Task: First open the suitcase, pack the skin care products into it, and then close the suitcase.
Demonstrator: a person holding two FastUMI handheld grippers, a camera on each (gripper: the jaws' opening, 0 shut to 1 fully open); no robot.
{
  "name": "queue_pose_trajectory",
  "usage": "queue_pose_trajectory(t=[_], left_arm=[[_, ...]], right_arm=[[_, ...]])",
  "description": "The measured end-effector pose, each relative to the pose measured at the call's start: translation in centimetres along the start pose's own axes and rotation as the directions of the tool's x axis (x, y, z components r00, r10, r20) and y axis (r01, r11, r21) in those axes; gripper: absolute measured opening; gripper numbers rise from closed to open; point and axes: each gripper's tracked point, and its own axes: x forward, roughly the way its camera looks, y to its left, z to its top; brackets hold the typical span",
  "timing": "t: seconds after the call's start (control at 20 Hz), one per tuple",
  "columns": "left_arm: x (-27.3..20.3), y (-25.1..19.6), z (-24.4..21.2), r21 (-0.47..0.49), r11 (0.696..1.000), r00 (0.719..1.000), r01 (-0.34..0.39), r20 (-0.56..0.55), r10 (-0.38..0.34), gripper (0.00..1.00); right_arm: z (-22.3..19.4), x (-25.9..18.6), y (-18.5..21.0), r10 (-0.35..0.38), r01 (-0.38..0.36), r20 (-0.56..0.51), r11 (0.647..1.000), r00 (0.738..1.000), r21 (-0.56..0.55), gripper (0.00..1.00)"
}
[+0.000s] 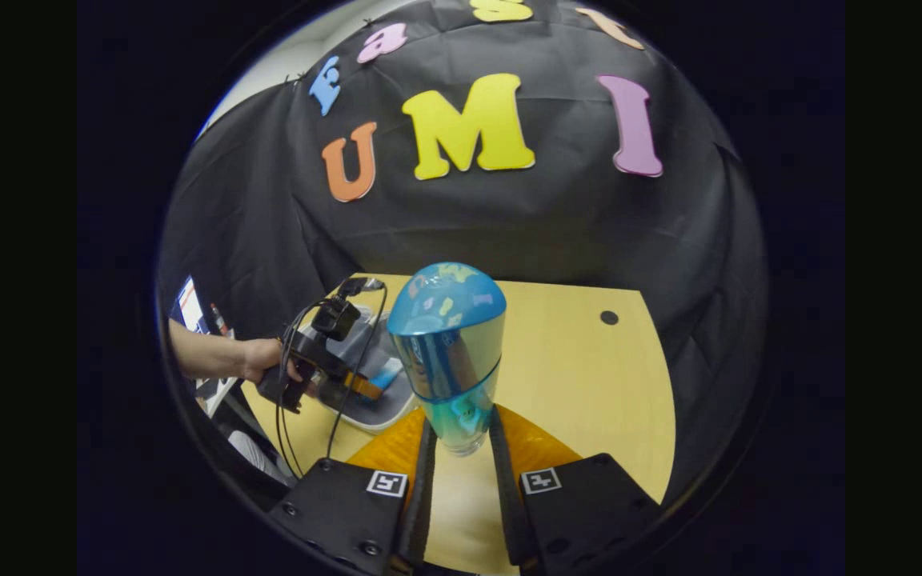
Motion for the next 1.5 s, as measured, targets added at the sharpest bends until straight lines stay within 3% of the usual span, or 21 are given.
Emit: queue_pose_trajectory(t=[0.15, 0.25, 0.4, 0.55, 0.7, 0.85, 1.15, 1.3, 1.5], left_arm=[[-4.2, 0.4, -0.1, -0.006, 1.0, 0.988, 0.002, 0.154, -0.001, 0.96], [-7.7, 1.5, -0.7, 0.03, 1.0, 0.956, -0.007, 0.295, -0.002, 0.98], [-11.7, 5.1, -3.8, 0.011, 0.994, 0.917, -0.105, 0.389, 0.093, 0.98], [-14.1, 8.7, -8.4, -0.094, 0.985, 0.908, -0.145, 0.382, 0.17, 0.98], [-14.8, 11.6, -12.3, -0.188, 0.972, 0.912, -0.142, 0.358, 0.202, 0.98], [-15.3, 14.8, -15.3, -0.218, 0.955, 0.907, -0.199, 0.328, 0.264, 0.98], [-15.8, 17.0, -15.8, -0.251, 0.94, 0.896, -0.232, 0.32, 0.307, 0.98], [-16.0, 16.8, -15.0, -0.241, 0.945, 0.891, -0.221, 0.343, 0.296, 0.98], [-16.0, 16.7, -14.9, -0.261, 0.945, 0.892, -0.198, 0.352, 0.284, 0.98]], right_arm=[[1.3, 3.3, 4.4, 0.066, -0.066, -0.012, 0.996, 0.998, -0.051, 0.32], [1.7, 6.4, 7.4, 0.098, -0.101, -0.036, 0.992, 0.994, -0.076, 0.35], [-0.8, 11.7, 10.2, 0.094, -0.105, -0.12, 0.99, 0.988, -0.091, 0.35], [-5.0, 17.0, 12.1, 0.092, -0.094, -0.249, 0.996, 0.964, 0.004, 0.35], [-7.9, 20.6, 12.5, 0.063, -0.039, -0.346, 0.996, 0.936, 0.076, 0.35], [-9.8, 22.5, 12.3, 0.019, 0.025, -0.39, 0.994, 0.921, 0.107, 0.35], [-10.8, 24.6, 12.0, -0.047, 0.127, -0.44, 0.98, 0.897, 0.153, 0.35], [-11.2, 25.5, 11.4, -0.083, 0.186, -0.484, 0.968, 0.871, 0.168, 0.35], [-11.5, 25.7, 11.1, -0.118, 0.218, -0.499, 0.965, 0.859, 0.146, 0.35]])
